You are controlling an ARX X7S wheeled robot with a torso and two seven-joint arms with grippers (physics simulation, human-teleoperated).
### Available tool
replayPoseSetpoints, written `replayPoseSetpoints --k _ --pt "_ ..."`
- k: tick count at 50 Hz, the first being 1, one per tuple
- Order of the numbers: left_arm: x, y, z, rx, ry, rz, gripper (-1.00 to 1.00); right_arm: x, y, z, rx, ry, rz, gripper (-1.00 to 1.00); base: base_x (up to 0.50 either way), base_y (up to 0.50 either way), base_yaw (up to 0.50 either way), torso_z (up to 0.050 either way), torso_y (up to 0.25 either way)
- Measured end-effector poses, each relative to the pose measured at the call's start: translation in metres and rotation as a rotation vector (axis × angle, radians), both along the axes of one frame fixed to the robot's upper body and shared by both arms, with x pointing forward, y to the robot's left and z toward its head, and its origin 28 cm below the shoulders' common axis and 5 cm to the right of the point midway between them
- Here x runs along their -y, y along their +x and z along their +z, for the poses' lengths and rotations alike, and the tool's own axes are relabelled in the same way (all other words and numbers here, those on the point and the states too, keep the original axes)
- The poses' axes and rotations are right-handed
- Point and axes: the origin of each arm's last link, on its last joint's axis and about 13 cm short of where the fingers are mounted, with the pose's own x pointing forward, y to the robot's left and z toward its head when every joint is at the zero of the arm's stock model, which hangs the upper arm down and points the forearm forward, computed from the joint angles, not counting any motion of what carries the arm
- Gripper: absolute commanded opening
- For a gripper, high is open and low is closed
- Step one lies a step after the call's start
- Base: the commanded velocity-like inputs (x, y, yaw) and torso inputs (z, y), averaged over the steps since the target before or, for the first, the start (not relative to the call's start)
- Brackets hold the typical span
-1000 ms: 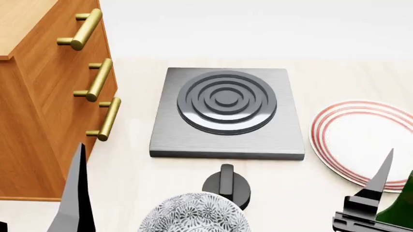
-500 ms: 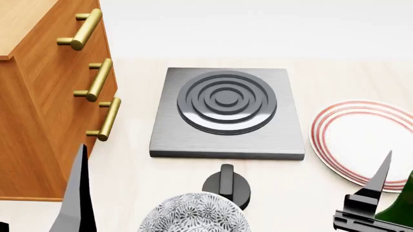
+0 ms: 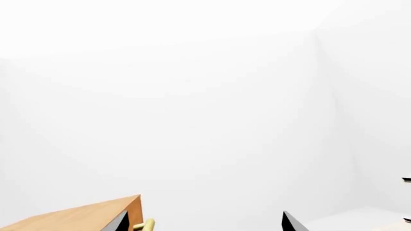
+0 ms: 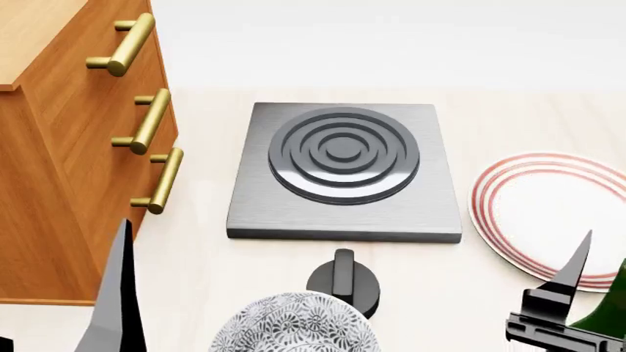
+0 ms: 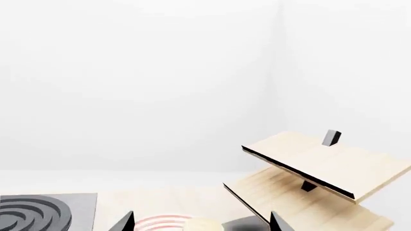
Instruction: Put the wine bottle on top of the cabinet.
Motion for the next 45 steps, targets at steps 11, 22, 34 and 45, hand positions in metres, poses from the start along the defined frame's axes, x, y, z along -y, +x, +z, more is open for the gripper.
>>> replayPoseSetpoints --k 11,22,34,45 --pt "0.0 0.0 0.0 0.0 0.0 0.001 1.0 0.001 0.005 -0.001 -0.008 0.002 -0.005 1.0 0.0 0.0 0.0 0.0 0.0" --pt "0.0 0.0 0.0 0.0 0.001 0.001 1.0 0.004 0.008 -0.001 -0.011 0.006 -0.015 1.0 0.0 0.0 0.0 0.0 0.0" --pt "0.0 0.0 0.0 -0.001 0.0 0.002 1.0 0.007 0.013 -0.001 -0.015 0.009 -0.025 1.0 0.0 0.0 0.0 0.0 0.0" --pt "0.0 0.0 0.0 -0.001 0.001 0.001 1.0 0.01 0.017 -0.006 -0.03 0.013 -0.033 1.0 0.0 0.0 0.0 0.0 0.0"
